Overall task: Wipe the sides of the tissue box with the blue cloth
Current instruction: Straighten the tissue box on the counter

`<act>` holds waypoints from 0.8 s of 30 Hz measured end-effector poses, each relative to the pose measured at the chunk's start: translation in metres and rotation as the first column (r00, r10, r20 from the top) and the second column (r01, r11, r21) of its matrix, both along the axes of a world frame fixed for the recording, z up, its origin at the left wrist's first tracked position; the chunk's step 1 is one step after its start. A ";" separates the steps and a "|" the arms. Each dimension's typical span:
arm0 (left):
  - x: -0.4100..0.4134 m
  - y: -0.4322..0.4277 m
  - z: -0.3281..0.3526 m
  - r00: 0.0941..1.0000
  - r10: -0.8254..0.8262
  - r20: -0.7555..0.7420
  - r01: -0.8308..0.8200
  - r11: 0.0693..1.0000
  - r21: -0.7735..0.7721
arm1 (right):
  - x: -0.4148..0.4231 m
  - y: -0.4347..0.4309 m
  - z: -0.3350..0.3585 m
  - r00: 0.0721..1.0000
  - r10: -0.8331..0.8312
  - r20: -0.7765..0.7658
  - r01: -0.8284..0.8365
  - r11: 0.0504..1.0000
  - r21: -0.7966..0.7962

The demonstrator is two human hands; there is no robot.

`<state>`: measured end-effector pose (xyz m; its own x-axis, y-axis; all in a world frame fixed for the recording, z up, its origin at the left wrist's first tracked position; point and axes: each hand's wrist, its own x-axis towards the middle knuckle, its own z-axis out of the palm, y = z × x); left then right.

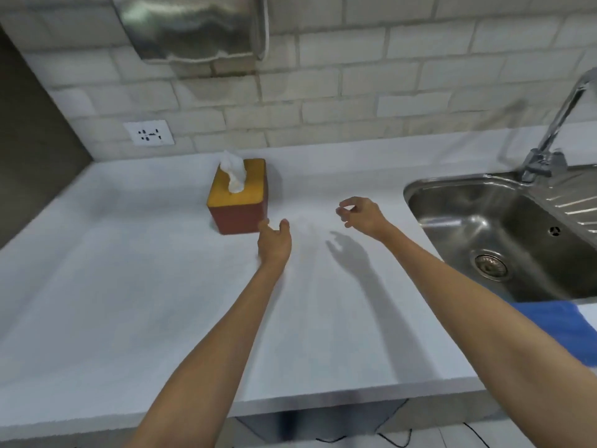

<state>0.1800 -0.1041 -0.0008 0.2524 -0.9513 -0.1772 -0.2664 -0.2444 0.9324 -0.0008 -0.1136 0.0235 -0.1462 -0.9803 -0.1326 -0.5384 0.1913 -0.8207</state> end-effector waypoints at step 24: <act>0.118 -0.125 -0.013 0.826 0.218 -0.520 0.035 0.901 0.432 | 0.148 -0.172 -0.010 0.980 -0.089 0.177 0.074 0.993 0.087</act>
<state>0.2975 -0.2288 -0.0139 0.0757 -0.7356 -0.6732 0.2966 -0.6280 0.7195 0.1468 -0.2854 0.0134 -0.1918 -0.9514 -0.2409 -0.3634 0.2969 -0.8831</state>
